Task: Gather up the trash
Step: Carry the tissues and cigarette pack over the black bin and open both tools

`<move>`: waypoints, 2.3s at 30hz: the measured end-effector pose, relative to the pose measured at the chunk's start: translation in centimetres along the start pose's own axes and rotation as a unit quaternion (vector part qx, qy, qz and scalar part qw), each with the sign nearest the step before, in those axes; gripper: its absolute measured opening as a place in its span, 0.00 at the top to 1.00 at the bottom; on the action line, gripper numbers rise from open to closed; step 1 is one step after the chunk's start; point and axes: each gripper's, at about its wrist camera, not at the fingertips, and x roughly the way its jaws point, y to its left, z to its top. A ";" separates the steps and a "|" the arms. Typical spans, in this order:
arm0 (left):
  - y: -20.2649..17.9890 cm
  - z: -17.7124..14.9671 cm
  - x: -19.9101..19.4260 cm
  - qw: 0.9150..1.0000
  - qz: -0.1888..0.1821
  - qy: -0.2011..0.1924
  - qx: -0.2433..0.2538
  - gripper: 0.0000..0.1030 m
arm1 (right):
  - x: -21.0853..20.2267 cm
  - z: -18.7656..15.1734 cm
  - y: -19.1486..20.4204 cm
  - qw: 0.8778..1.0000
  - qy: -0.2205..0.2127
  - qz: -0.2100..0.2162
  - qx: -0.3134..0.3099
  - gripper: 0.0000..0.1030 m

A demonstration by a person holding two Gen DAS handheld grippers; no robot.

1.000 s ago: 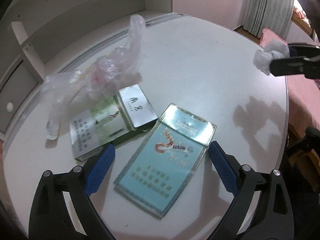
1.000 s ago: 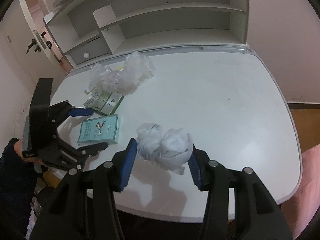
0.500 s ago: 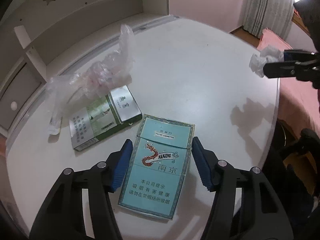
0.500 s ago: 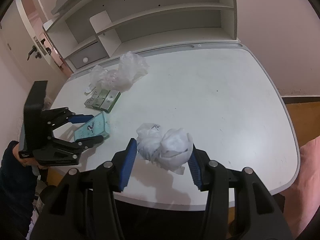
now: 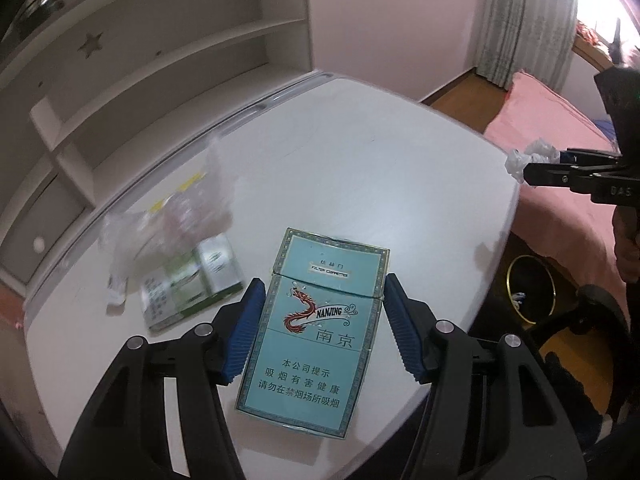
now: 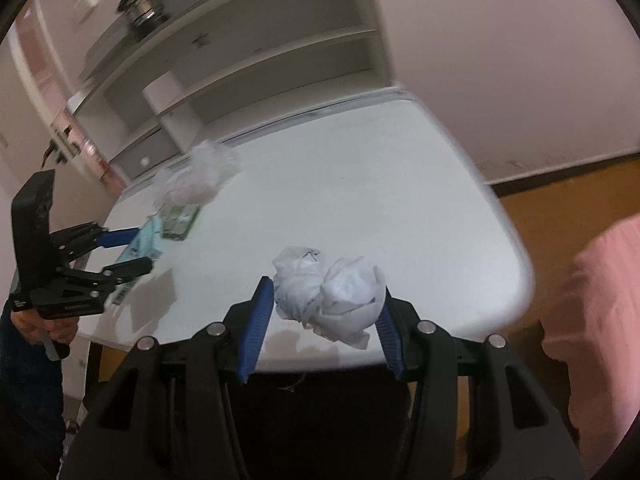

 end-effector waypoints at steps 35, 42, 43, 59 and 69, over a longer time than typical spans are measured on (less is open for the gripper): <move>-45.7 3.5 19.7 0.921 -0.310 0.071 0.226 0.43 | -11.9 -27.3 -35.1 0.872 -0.020 -0.269 0.409 0.53; -49.9 2.6 23.7 0.909 -0.318 0.108 0.246 0.42 | -11.4 -29.3 -36.4 0.864 -0.007 -0.269 0.426 0.53; -50.2 2.5 24.1 0.908 -0.319 0.110 0.247 0.42 | -11.4 -29.5 -36.5 0.863 -0.006 -0.269 0.427 0.53; -53.2 1.6 25.0 0.900 -0.325 0.124 0.262 0.42 | -13.1 -30.3 -37.0 0.843 -0.036 -0.285 0.455 0.35; -54.3 1.9 24.0 0.910 -0.313 0.097 0.254 0.14 | -16.2 -30.6 -36.5 0.821 -0.078 -0.320 0.467 0.32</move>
